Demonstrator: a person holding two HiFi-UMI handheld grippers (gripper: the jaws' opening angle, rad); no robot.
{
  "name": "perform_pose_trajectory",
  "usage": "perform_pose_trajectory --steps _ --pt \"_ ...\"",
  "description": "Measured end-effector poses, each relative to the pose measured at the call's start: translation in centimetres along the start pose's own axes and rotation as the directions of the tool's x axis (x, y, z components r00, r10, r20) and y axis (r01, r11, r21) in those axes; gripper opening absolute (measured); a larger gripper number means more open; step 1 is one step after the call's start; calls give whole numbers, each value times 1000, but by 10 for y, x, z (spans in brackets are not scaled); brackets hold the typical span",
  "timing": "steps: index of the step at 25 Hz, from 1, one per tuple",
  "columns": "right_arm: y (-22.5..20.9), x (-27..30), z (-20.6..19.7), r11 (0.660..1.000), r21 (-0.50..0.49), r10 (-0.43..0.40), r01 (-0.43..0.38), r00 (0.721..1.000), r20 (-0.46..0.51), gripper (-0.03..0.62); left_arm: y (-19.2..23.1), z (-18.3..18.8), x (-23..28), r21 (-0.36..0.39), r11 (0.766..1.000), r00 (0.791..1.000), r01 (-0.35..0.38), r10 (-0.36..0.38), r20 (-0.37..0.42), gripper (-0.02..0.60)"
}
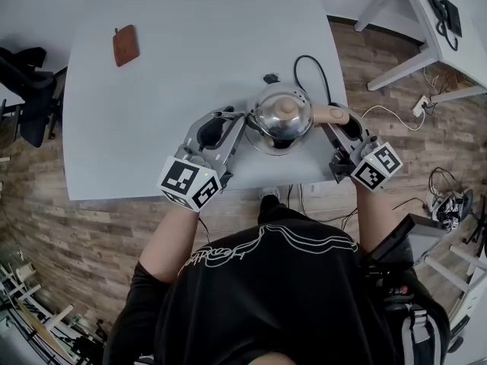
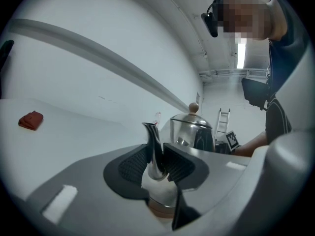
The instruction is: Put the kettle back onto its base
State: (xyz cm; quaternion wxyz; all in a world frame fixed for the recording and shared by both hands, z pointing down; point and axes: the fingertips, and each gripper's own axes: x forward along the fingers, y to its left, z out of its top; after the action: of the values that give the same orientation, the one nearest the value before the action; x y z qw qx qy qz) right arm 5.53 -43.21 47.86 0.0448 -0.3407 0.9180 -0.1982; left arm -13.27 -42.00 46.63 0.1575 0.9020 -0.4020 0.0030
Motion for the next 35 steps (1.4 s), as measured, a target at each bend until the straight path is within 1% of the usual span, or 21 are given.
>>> perform_pose_trajectory --steps 5,7,11,13,17,19,22,24,25,26,28,29,32,33,35 --pt "4 -1 0 1000 3 -5 5 1000 -10 160 2 1 -2 5 999 999 -32 32 7 109" --pt "4 -4 -1 1000 -6 -21 20 1000 -14 166 3 0 -3 -15 999 999 -45 46 11 121" --pt "-4 -19 -8 995 -46 -86 84 996 -36 201 7 -6 -10 -78 994 997 -81 82 12 171" --pt "-3 -26 -10 993 -46 -109 107 993 -38 207 9 -10 -17 -105 990 995 -96 97 5 195" --pt "1 -48 -9 985 -30 -167 167 986 -12 209 6 -22 -32 -117 986 992 -121 117 -37 192" --pt "12 -58 -7 983 -34 -179 178 984 -12 209 -1 -25 -42 -134 983 992 -122 116 -52 189" --pt "48 -71 -6 990 -22 -137 137 990 -21 207 -20 -26 -61 -131 984 991 -122 114 -70 156" --pt "81 -81 -1 995 7 -97 97 995 -12 201 -40 -23 -77 -123 986 991 -116 107 -74 95" --pt "97 -86 4 996 14 -83 83 997 -4 178 -51 -19 -84 -118 987 992 -107 99 -72 62" --pt "112 -90 8 997 12 -70 70 998 3 135 -62 -14 -91 -114 989 994 -96 88 -72 35" --pt "143 -97 12 999 -3 -36 36 999 -4 46 -85 -8 -104 -107 992 994 -67 57 -95 5" --pt "159 -101 11 1000 -17 -16 15 1000 -19 20 -98 -7 -111 -107 993 992 -51 38 -117 5" --pt "205 -112 2 997 -67 22 -28 996 -90 8 -142 -3 -135 -94 995 987 18 -33 -156 5" --pt "219 -117 -2 997 -71 27 -36 993 -115 8 -157 -1 -144 -80 996 984 44 -57 -168 5" --pt "248 -127 -7 997 -45 53 -60 987 -155 8 -185 -1 -158 -45 995 973 89 -96 -212 5"
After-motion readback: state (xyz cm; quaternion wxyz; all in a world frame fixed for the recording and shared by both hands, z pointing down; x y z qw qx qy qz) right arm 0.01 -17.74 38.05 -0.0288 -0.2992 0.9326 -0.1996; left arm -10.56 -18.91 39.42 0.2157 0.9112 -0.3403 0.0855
